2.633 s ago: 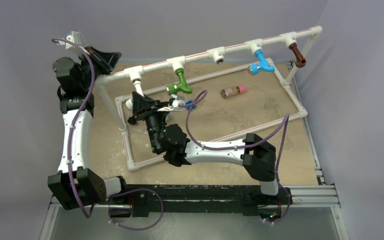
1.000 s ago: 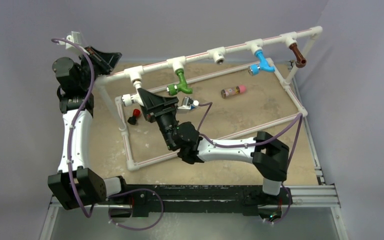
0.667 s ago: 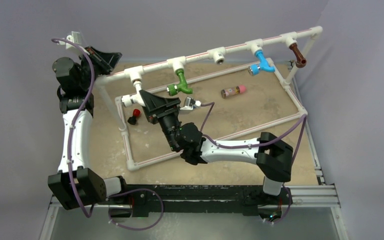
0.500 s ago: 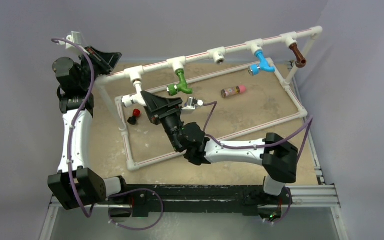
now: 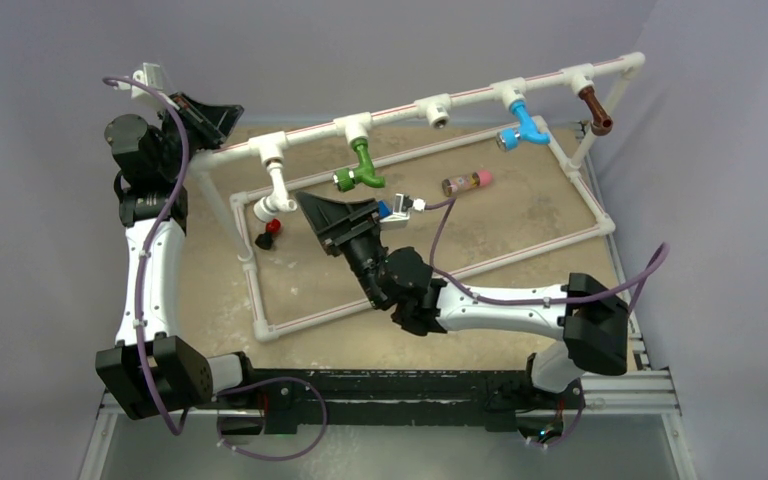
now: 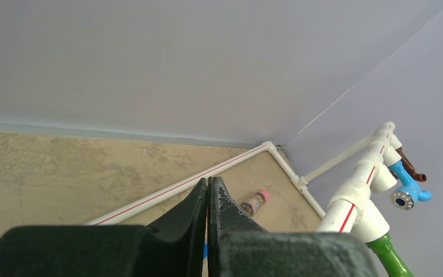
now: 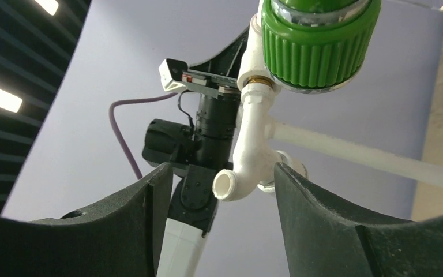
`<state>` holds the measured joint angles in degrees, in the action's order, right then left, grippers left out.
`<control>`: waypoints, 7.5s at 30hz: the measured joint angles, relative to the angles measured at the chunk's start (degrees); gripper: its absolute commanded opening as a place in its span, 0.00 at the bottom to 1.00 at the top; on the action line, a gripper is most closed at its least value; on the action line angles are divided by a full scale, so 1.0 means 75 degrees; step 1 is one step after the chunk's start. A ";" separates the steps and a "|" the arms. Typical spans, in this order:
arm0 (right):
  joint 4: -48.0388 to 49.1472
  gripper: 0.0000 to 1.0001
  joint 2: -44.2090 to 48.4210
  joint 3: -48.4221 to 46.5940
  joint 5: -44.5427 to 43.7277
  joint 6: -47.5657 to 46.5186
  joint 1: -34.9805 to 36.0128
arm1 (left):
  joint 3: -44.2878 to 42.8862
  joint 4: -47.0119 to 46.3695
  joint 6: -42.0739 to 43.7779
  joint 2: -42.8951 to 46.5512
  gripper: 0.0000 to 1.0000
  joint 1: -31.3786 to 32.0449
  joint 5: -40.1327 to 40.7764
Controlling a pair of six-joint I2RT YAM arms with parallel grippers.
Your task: Install the water faucets
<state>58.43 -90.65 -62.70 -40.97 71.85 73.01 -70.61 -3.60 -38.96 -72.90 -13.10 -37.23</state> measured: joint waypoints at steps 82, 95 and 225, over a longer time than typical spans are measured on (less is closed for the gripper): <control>-0.2226 0.58 -0.1982 -0.2833 0.0793 -2.3451 0.0484 | 0.0000 -0.0003 0.0000 0.0000 0.00 -0.0003 -0.0003; -0.2256 0.45 -0.2136 -0.2984 0.0702 -2.3477 0.0463 | 0.0000 -0.0029 0.0000 -0.0015 0.00 -0.0029 -0.0017; 0.0178 0.81 0.1411 0.1711 0.0373 -0.8821 0.0411 | -0.2760 0.3771 0.1105 -0.0207 0.00 0.0778 0.1241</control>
<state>59.77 -80.07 -49.87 -38.17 5.69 76.09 -91.31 24.69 -30.68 -74.46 -7.27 -27.92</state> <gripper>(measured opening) 0.810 0.002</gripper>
